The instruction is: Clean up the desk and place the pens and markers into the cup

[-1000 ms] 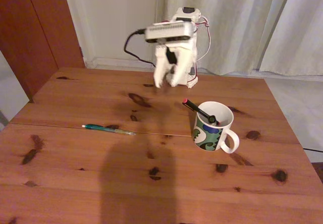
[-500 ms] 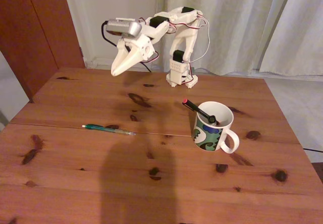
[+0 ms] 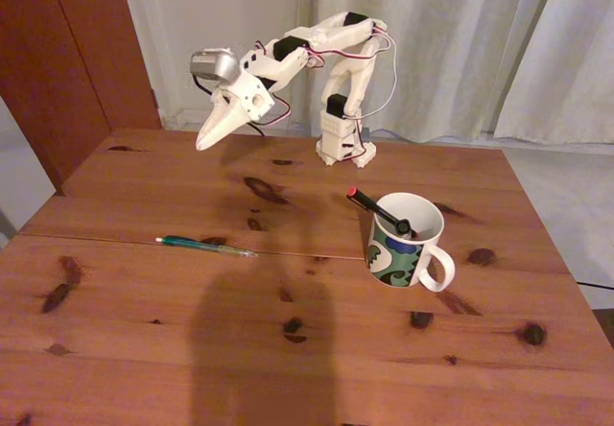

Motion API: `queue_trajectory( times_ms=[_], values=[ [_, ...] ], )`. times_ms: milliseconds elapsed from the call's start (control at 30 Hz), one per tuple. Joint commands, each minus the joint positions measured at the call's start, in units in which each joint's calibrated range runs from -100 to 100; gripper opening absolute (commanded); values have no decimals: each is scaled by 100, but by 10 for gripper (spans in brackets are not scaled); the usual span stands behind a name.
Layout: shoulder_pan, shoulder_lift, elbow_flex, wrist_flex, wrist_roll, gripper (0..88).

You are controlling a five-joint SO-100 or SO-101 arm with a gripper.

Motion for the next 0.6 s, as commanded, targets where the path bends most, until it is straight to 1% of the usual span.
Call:
queue_trajectory(
  times_ms=[0, 67, 133, 433, 567],
  values=[
    [154, -54, -111, -147, -1411, 5],
    [194, -79, -301, -155, -2035, 5],
    [202, -38, -526, -147, -2323, 5],
    [202, 136, -598, 25, -2406, 5],
    [154, 525, -986, 928, -2365, 5]
  ],
)
